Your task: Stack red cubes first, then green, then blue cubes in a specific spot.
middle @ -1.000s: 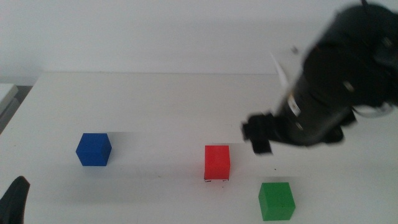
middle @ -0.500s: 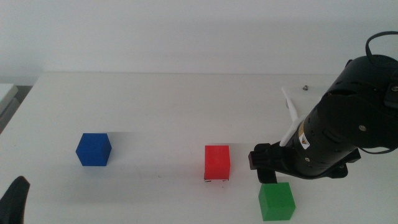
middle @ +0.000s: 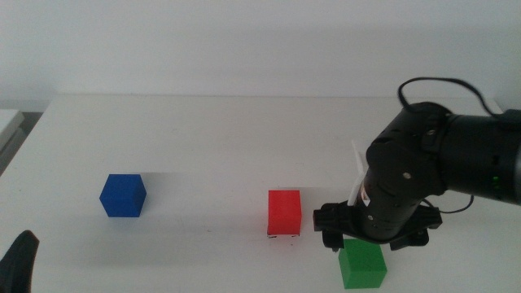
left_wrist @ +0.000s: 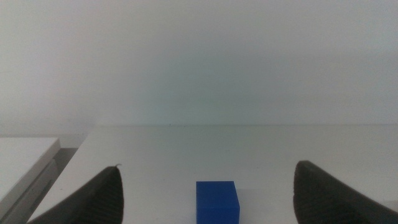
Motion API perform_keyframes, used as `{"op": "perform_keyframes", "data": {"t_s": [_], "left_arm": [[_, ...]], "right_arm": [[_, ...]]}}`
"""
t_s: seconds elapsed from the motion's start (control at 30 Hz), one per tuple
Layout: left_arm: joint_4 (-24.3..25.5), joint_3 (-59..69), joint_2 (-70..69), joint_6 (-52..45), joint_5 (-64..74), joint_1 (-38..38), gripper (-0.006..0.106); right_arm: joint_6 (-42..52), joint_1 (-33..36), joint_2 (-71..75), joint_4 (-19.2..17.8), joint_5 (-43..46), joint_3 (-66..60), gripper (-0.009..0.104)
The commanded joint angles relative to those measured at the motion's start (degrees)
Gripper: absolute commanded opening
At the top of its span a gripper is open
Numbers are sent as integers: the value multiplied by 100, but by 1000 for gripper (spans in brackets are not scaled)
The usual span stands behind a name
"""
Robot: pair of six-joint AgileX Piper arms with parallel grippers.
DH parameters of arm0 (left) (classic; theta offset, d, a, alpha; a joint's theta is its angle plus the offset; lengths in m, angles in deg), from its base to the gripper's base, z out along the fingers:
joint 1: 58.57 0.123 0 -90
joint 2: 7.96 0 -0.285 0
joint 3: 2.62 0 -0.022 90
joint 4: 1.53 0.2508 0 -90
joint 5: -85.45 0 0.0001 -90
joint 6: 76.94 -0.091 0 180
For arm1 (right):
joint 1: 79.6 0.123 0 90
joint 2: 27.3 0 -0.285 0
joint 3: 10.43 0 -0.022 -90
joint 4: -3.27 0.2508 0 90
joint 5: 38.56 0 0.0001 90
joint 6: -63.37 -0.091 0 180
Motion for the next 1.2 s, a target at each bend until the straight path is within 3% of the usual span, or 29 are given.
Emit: {"op": "perform_keyframes", "data": {"t_s": [0.0, 0.3, 0.37, 0.43, 0.57, 0.6, 0.67, 0.8, 1.17], "left_arm": [[-14, -4, -15, 13, -77, -3, 94], [-14, -4, -15, 13, -77, -3, 94], [-14, -4, -15, 13, -77, -3, 94], [-14, -4, -15, 13, -77, -3, 94], [-14, -4, -15, 13, -77, -3, 94], [-14, -4, -15, 13, -77, -3, 94], [-14, -4, -15, 13, -77, -3, 94], [-14, -4, -15, 13, -77, -3, 94], [-14, -4, -15, 13, -77, -3, 94]], "right_arm": [[-12, -42, -139, -4, 50, -18, 86], [-66, -165, -514, 273, 976, -518, 86], [-66, -165, -576, 273, 974, -585, 81], [-66, -175, -630, 249, 910, -595, 64], [-52, -147, -403, 231, 530, -428, 2], [-111, -117, -247, 142, 265, -327, -2], [-286, -12, 78, -149, -430, 86, 4], [-303, 140, 268, -353, -1377, 1196, 23], [-227, 337, -1518, -156, -1557, 3747, 23]]}}
